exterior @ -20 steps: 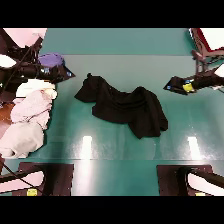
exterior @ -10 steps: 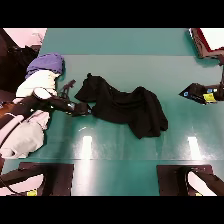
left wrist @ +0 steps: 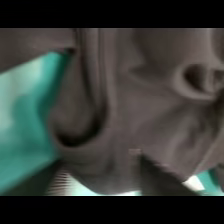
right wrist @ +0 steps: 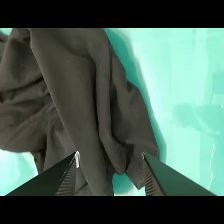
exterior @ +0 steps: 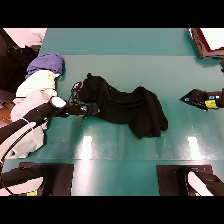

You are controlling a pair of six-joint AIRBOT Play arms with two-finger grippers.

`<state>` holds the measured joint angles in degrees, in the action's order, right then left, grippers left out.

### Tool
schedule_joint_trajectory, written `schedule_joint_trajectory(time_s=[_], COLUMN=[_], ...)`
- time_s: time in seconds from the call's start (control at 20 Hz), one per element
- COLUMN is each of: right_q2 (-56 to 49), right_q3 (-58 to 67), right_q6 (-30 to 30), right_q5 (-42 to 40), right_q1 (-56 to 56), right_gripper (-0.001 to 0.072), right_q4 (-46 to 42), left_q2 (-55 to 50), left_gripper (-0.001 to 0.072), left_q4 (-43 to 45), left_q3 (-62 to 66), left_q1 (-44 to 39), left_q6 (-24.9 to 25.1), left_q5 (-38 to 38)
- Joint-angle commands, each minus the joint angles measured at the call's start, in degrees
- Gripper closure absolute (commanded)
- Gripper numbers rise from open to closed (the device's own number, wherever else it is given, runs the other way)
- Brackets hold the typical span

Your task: Fold the shirts.

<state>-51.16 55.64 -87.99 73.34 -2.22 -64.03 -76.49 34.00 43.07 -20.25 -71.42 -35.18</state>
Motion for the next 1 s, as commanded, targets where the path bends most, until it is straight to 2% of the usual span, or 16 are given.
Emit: schedule_joint_trajectory(time_s=[0.0, 0.1, 0.15, 0.3, 0.45, 0.7, 0.75, 0.85, 0.9, 0.95], right_q2=[0.3, 0.2, 0.2, 0.2, -0.5, -9.2, -10.6, -11.8, -11.3, -10.0], right_q3=[-0.6, -2.6, -4.7, -12.6, -18.3, -19.1, -19.0, -18.8, -18.2, -16.6], right_q6=[0.0, 0.0, 0.0, 0.0, -0.4, -1.1, -1.1, -1.1, -1.1, -1.1], right_q5=[2.4, 3.3, 3.4, 1.8, -5.3, -9.8, -10.9, -11.9, -11.6, -10.3], right_q1=[0.0, 1.1, 2.4, 9.2, 16.7, 20.9, 20.9, 20.9, 20.9, 20.9], right_gripper=[0.0263, 0.0262, 0.0259, 0.0258, 0.0258, 0.0263, 0.0328, 0.0627, 0.0693, 0.0693], right_q4=[0.1, -0.2, 0.1, 0.0, 0.0, -0.5, -0.6, -1.2, -2.3, -4.5], left_q2=[0.0, 0.0, 0.0, 0.5, 0.6, 0.6, 0.6, 0.6, 0.9, 1.6], left_gripper=[0.0579, 0.0608, 0.068, 0.068, 0.068, 0.068, 0.068, 0.068, 0.068, 0.068], left_q4=[-1.5, -2.0, -1.5, 0.4, 4.8, 11.3, 12.3, 14.8, 16.1, 17.0], left_q3=[-0.1, 0.1, 1.0, 5.5, 12.5, 20.6, 21.7, 24.0, 25.5, 27.4], left_q1=[-1.0, -1.0, -1.0, -1.0, -1.0, -1.0, -1.0, -1.0, -0.4, 1.0], left_q6=[-0.6, -0.6, -0.4, -0.1, -0.2, -0.7, -0.9, -2.2, -3.0, -3.7], left_q5=[4.4, 4.5, 3.3, -0.7, -6.3, -13.0, -14.3, -16.9, -18.7, -20.6])
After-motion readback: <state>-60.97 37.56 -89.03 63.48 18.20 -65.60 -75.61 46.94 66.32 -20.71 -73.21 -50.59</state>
